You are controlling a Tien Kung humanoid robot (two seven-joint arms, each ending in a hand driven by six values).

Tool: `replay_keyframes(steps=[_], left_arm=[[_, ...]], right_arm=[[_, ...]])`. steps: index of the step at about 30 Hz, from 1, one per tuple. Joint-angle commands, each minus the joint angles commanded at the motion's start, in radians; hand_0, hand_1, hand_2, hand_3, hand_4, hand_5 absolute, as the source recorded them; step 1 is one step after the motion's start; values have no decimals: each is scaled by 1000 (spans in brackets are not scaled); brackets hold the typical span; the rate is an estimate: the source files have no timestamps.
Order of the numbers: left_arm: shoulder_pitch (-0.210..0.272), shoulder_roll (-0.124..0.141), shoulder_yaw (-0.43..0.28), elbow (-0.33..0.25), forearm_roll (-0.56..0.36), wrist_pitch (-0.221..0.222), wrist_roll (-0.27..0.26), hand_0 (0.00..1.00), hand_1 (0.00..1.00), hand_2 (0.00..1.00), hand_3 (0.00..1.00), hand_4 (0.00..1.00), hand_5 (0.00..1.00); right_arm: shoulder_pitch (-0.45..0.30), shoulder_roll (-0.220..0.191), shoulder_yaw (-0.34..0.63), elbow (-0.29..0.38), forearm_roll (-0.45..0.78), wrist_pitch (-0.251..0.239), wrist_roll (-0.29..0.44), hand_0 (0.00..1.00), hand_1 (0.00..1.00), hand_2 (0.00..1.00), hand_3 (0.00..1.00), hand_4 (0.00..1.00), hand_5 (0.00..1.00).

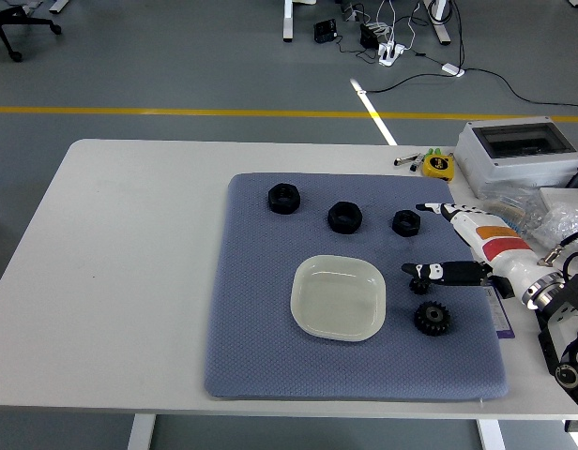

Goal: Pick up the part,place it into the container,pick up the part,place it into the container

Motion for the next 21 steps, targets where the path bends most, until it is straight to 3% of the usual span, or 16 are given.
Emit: replay_keyframes(steps=[6, 7, 13, 15, 18, 19, 21], left_arm=[[0, 2, 0, 1, -3, 1, 0, 701, 649, 672, 577, 670, 624], [0, 2, -1, 1, -1, 0, 0, 701, 648, 671, 578, 670, 624], [3, 4, -3, 2, 5, 0, 1, 701, 648, 671, 578, 670, 624], [4, 4, -3, 2, 2, 1, 1, 702, 649, 672, 577, 672, 626], [5, 5, -2, 2, 0, 1, 1, 702, 649, 672, 577, 672, 626], [5, 5, -3, 2, 2, 0, 2, 703, 649, 672, 577, 671, 624], [6, 4, -6, 2, 5, 0, 3, 703, 649, 672, 577, 671, 624]], right_arm=[[23, -27, -59, 6, -4, 24, -17, 734, 752, 801, 829, 998, 525], [29, -29, -73, 3, -2, 14, -22, 661, 713, 771, 810, 998, 526], [60, -5, -160, -64, -16, -137, -57, 661, 713, 771, 810, 998, 526], [64, 5, -179, -86, -15, -175, -60, 613, 683, 743, 772, 998, 516], [73, 15, -206, -117, -9, -213, -69, 613, 683, 743, 772, 998, 516], [78, 18, -215, -130, -1, -223, -70, 578, 644, 707, 662, 984, 468], [87, 23, -232, -149, 10, -234, -69, 578, 644, 707, 662, 984, 468]])
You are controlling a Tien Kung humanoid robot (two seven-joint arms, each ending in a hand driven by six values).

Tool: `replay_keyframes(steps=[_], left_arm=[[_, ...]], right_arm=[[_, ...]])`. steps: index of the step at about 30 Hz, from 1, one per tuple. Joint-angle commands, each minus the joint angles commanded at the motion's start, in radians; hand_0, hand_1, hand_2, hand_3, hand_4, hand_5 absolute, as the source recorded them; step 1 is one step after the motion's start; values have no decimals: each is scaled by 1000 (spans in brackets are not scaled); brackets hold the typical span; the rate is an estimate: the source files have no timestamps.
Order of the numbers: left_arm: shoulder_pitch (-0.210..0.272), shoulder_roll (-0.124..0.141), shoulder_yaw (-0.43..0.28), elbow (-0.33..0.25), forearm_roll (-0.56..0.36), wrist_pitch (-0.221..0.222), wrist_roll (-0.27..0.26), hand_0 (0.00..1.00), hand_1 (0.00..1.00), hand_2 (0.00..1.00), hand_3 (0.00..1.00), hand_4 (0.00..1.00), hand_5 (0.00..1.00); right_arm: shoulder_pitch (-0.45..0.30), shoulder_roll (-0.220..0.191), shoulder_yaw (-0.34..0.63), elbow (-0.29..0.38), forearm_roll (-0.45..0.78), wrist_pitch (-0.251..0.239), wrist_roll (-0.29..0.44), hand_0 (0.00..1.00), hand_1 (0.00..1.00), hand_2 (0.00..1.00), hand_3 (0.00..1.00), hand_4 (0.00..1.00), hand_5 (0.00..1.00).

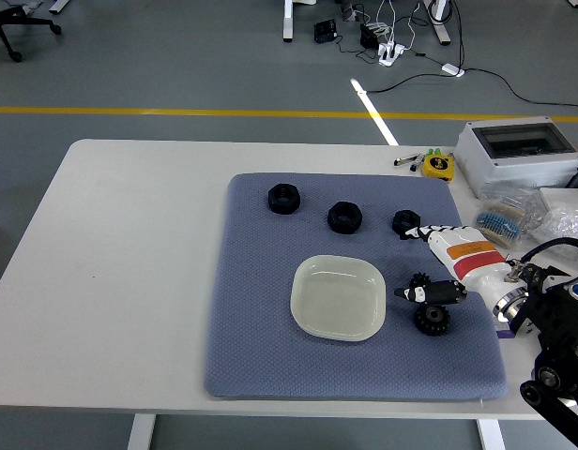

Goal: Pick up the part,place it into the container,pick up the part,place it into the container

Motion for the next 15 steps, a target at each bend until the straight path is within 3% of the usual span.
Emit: replay_keyframes(steps=[9, 10, 15], left_arm=[[4, 0, -3, -1, 7, -3, 2, 702, 651, 672, 577, 671, 625], [4, 0, -3, -1, 6, -3, 3, 702, 651, 672, 577, 671, 625], [5, 1, -3, -1, 6, -3, 2, 703, 650, 672, 577, 670, 625]], right_arm=[[48, 29, -65, -97, 50, -70, 1, 531, 612, 679, 630, 949, 460], [52, 33, -69, -107, 48, -76, 0, 475, 576, 631, 572, 900, 435], [66, 39, -82, -142, 40, -74, -4, 475, 576, 631, 572, 900, 435]])
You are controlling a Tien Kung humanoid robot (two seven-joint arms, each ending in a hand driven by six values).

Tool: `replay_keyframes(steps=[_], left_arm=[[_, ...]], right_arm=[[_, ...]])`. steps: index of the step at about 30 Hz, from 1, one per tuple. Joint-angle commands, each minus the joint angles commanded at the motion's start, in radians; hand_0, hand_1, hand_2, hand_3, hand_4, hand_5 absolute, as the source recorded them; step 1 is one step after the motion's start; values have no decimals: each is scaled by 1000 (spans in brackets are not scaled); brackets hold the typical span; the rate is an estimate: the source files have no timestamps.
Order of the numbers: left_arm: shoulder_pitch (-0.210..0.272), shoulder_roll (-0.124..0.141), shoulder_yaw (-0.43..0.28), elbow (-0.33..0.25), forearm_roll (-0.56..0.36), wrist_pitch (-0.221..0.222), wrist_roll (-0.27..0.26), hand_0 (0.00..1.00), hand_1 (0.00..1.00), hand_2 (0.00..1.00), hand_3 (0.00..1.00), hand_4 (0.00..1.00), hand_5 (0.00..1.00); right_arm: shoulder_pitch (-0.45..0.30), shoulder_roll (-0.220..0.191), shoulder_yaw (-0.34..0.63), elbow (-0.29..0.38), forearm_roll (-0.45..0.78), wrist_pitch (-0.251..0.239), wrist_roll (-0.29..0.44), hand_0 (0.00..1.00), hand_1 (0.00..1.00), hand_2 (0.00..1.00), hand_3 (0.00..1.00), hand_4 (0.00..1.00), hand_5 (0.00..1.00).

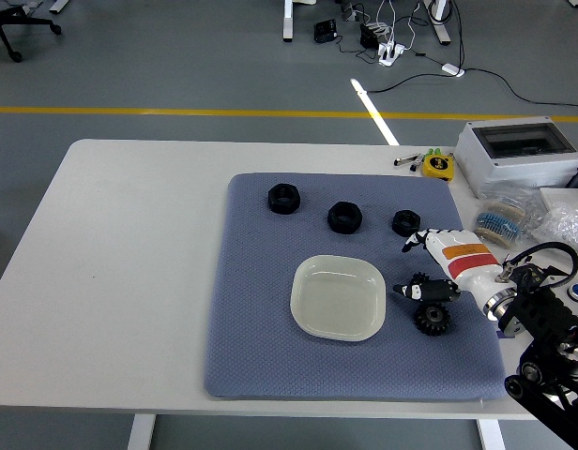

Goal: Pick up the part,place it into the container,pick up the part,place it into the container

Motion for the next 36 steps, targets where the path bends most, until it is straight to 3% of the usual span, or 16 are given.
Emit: replay_keyframes(steps=[9, 19, 20, 25, 26, 36], left_arm=[[0, 2, -1, 0, 3, -1, 0, 704, 650, 672, 578, 670, 623], [1, 2, -5, 0, 9, -3, 2, 704, 650, 672, 577, 671, 624], [1, 2, -5, 0, 9, -3, 2, 703, 650, 673, 578, 671, 624], [1, 2, -5, 0, 9, -2, 1, 703, 650, 673, 578, 671, 624], [1, 2, -6, 0, 10, -3, 2, 703, 651, 673, 578, 671, 623], [1, 2, -6, 0, 10, -3, 1, 703, 651, 674, 578, 671, 624]], right_arm=[[8, -6, -9, -23, 29, 59, 6, 478, 573, 616, 572, 908, 447], [0, -20, 1, -14, 25, 71, 7, 447, 565, 612, 569, 892, 438], [-1, -23, 2, -11, 23, 75, 7, 392, 538, 589, 561, 866, 419], [-1, -35, 5, 0, 18, 84, 7, 392, 538, 589, 561, 866, 419], [-1, -36, 6, 2, 17, 86, 8, 319, 473, 540, 551, 854, 416], [-1, -44, 8, 13, 14, 101, 15, 272, 436, 505, 536, 843, 415]])
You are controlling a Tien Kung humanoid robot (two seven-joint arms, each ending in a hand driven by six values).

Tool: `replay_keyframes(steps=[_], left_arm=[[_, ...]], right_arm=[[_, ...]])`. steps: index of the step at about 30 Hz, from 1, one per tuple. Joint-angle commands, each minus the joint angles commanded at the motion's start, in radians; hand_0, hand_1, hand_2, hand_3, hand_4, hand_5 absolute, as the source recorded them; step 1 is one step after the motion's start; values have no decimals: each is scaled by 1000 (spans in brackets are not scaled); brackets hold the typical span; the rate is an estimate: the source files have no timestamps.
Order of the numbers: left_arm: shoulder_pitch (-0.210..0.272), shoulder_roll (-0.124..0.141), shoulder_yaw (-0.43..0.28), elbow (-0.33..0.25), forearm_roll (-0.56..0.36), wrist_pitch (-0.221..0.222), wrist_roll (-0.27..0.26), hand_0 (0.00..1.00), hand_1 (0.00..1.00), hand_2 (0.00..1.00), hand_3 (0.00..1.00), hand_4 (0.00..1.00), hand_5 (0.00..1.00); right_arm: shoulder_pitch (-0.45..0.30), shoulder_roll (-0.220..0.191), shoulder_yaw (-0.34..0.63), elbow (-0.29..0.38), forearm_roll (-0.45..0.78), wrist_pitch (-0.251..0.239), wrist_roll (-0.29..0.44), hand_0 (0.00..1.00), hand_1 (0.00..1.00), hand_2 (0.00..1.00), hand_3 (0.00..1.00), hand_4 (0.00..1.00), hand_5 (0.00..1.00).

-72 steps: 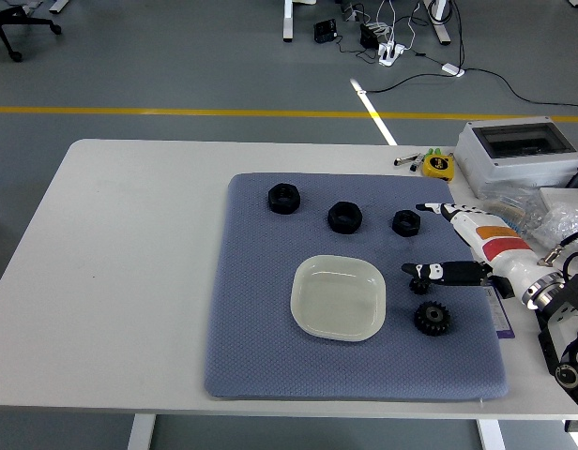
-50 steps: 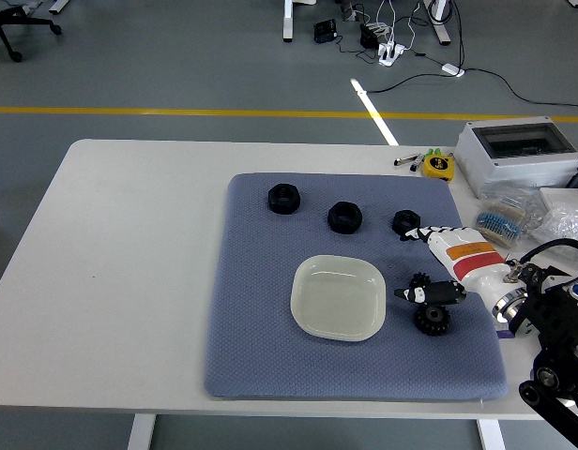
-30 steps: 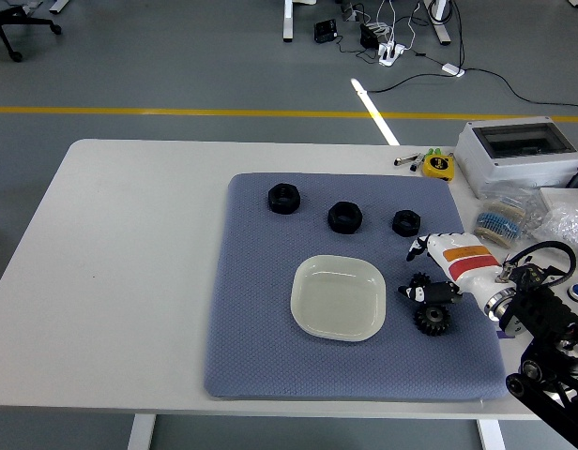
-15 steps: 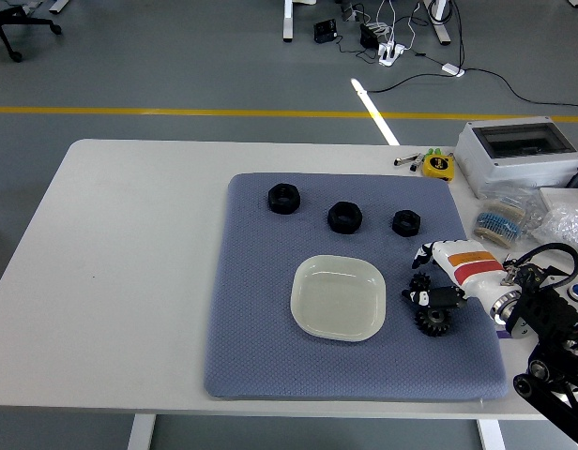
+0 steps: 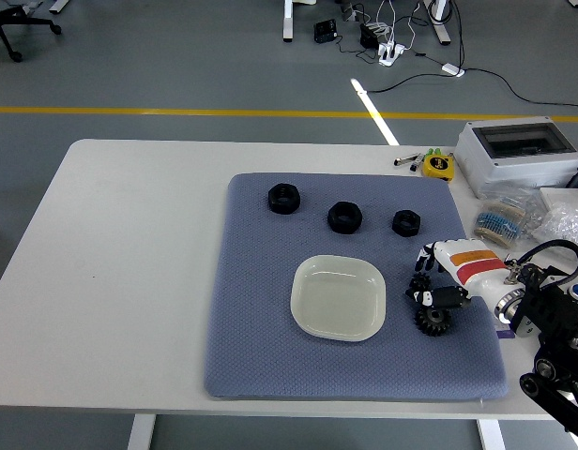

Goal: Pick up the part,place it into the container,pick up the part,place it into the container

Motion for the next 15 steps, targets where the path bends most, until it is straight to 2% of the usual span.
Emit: replay_keyframes(steps=[1, 2, 13, 15], left_arm=[[0, 0, 0, 0, -1, 0, 0, 703, 651, 674, 578, 671, 624], [0, 0, 0, 0, -1, 0, 0, 704, 652, 673, 579, 671, 623], [0, 0, -2, 0, 3, -2, 0, 703, 652, 672, 579, 671, 623], [0, 0, -2, 0, 3, -2, 0, 704, 652, 671, 578, 672, 625]], right_arm=[[0, 0, 0, 0, 1, 2, 0, 272, 436, 505, 536, 843, 415], [1, 0, -1, 0, 1, 4, 0, 229, 400, 481, 526, 840, 431], [9, 1, -9, -12, 31, 33, -3, 201, 385, 474, 515, 830, 437], [9, 1, -9, -10, 33, 35, -3, 185, 362, 455, 495, 811, 471]])
